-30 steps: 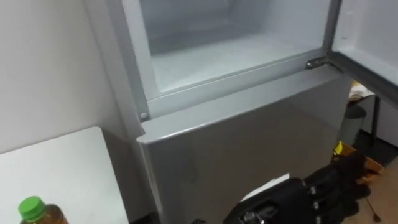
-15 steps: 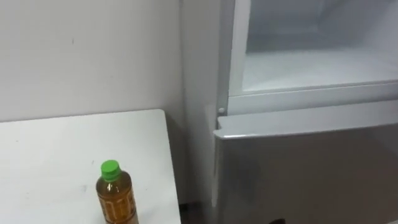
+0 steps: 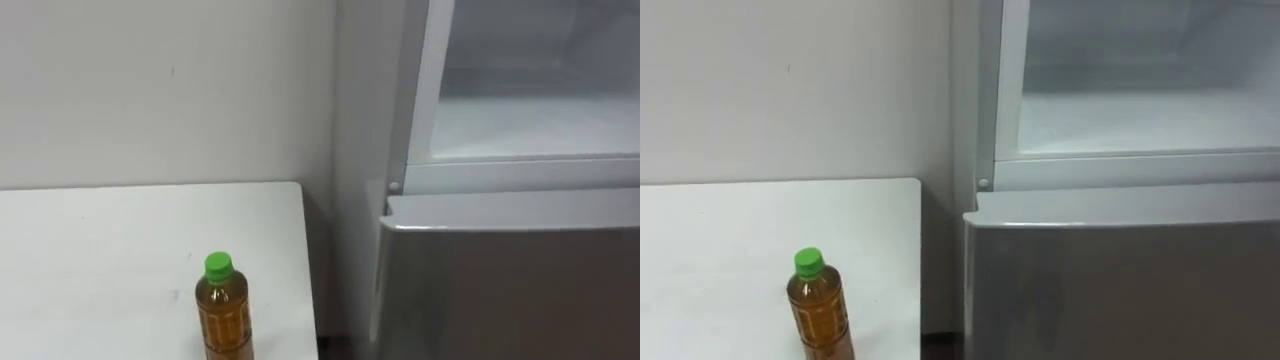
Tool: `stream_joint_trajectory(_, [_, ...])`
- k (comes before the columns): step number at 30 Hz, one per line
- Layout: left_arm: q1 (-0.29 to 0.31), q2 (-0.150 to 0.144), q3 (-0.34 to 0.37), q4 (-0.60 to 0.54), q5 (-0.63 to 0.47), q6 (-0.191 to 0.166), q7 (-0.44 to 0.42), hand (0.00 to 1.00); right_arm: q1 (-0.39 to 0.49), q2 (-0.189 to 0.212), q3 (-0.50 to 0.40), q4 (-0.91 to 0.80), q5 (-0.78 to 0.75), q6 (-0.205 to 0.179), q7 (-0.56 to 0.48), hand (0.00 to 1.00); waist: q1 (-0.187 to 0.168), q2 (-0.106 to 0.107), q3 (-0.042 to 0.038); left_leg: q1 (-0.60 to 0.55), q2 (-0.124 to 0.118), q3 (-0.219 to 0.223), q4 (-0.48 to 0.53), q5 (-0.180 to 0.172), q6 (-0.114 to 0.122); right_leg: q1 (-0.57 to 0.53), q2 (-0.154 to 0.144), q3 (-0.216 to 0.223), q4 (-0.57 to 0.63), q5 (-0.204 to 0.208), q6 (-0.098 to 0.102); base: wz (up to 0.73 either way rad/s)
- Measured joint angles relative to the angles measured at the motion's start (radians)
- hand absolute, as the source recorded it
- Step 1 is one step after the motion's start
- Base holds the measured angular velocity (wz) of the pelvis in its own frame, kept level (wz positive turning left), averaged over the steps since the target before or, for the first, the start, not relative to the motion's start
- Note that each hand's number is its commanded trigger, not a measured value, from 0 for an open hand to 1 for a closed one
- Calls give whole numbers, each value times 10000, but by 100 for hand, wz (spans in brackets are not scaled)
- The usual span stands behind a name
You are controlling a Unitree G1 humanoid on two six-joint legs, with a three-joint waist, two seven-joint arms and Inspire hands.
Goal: Put the bottle in the upper fridge
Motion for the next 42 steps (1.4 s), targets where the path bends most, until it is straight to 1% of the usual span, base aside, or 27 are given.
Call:
stream_joint_trajectory(2, [182,-64,364,757,165,-307,364,0,63,11,10,-23,2,6,-3,0,84,-53,-2,50,0,7,-25,0,-1,23,2,3,4,0,-1,0])
stream_joint_trajectory(3, [180,-95,433,1053,172,-383,493,0,84,11,20,-22,4,8,-4,0,135,-73,9,85,-1,14,-35,0,-1,42,3,7,7,0,-1,0])
stream_joint_trajectory(4, [186,-152,566,1631,205,-481,755,0,138,18,69,-33,13,8,-4,0,216,-91,10,123,0,13,-40,0,-1,97,4,3,2,-1,0,0])
stream_joint_trajectory(5, [235,-153,619,2058,328,-567,1016,0,182,20,98,-39,11,9,-4,0,292,-127,-10,131,0,11,-51,-1,-2,105,3,0,4,-3,3,0])
stream_joint_trajectory(6, [265,-163,672,2290,368,-646,1136,0,183,20,99,-41,3,8,-7,0,326,-137,-10,132,0,11,-64,-2,-3,103,4,-1,3,-2,3,0])
stream_joint_trajectory(8, [282,-282,989,3475,385,-982,1597,0,210,47,87,-32,-36,-25,-8,0,420,-202,-18,143,5,-41,-164,-5,-6,106,2,-69,-2,-2,2,7])
stream_joint_trajectory(9, [290,-301,1065,3708,384,-1036,1713,0,237,62,91,-27,-36,-69,-9,0,454,-218,-22,142,7,-70,-172,-4,-6,115,0,-94,-3,-2,2,9])
stream_joint_trajectory(11, [355,-417,1351,4457,364,-1324,2231,0,291,72,90,-16,-37,-156,-20,0,530,-215,-19,172,15,-123,-172,-7,-10,169,3,-115,-11,-20,1,8])
stream_joint_trajectory(12, [384,-444,1409,4597,356,-1408,2346,0,289,77,89,0,-32,-197,-22,0,544,-216,-21,186,12,-147,-177,-7,-10,188,3,-117,-11,-26,6,9])
stream_joint_trajectory(13, [441,-546,1658,4934,340,-1638,2585,0,288,91,78,8,-27,-279,-32,0,575,-214,-20,231,7,-181,-201,-7,-10,234,3,-118,-12,-45,15,6])
stream_joint_trajectory(14, [481,-604,1813,5114,339,-1774,2712,0,296,106,72,10,-27,-341,-33,0,580,-211,-17,269,7,-187,-228,-7,-10,261,3,-123,-13,-57,16,6])
stream_joint_trajectory(15, [538,-688,2074,5457,339,-1970,2977,0,310,168,58,30,-26,-455,-47,0,578,-213,-16,315,9,-205,-248,-7,-10,306,5,-136,-14,-81,18,4])
stream_joint_trajectory(17, [639,-818,2632,5994,345,-2239,3445,0,313,275,28,55,-219,-601,-9,0,614,-224,-21,341,8,-222,-328,-9,-12,296,10,-140,-10,-102,22,0])
stream_joint_trajectory(18, [652,-843,2782,6106,347,-2268,3557,0,318,296,14,57,-270,-625,6,0,641,-236,-28,344,6,-221,-327,-9,-12,290,11,-139,-8,-103,23,-3])
stream_joint_trajectory(20, [662,-942,3287,6524,356,-2428,3913,0,325,356,-136,137,-445,-734,120,0,810,-267,-29,344,2,-221,-331,-14,-11,286,10,-140,-10,-106,26,0])
stream_joint_trajectory(23, [695,-984,3576,6765,338,-2479,4286,0,318,355,-128,273,-469,-744,192,0,885,-275,-30,351,4,-215,-348,-15,-11,287,10,-142,-14,-113,35,0])
stream_joint_trajectory(28, [648,-986,3608,6927,440,-2484,4849,0,297,364,-106,439,-454,-764,177,0,1061,-279,-24,355,4,-208,-356,-15,-10,295,14,-128,-18,-115,36,0])
stream_joint_trajectory(33, [633,-1059,3863,7048,850,-2517,5088,0,267,379,-154,476,-468,-771,163,0,1062,-279,-22,330,4,-234,-398,-18,-14,294,14,-143,-25,-118,36,1])
stream_joint_trajectory(37, [604,-1068,3875,7083,1135,-2553,5150,0,249,391,-177,471,-450,-786,172,0,1042,-266,-26,309,7,-256,-401,-21,-15,295,9,-176,-42,-119,38,0])
stream_joint_trajectory(42, [549,-1073,3779,7149,1143,-2553,5339,0,242,392,-177,468,-428,-850,192,0,1028,-255,-33,317,14,-313,-347,-20,-15,367,8,-227,-119,-119,37,4])
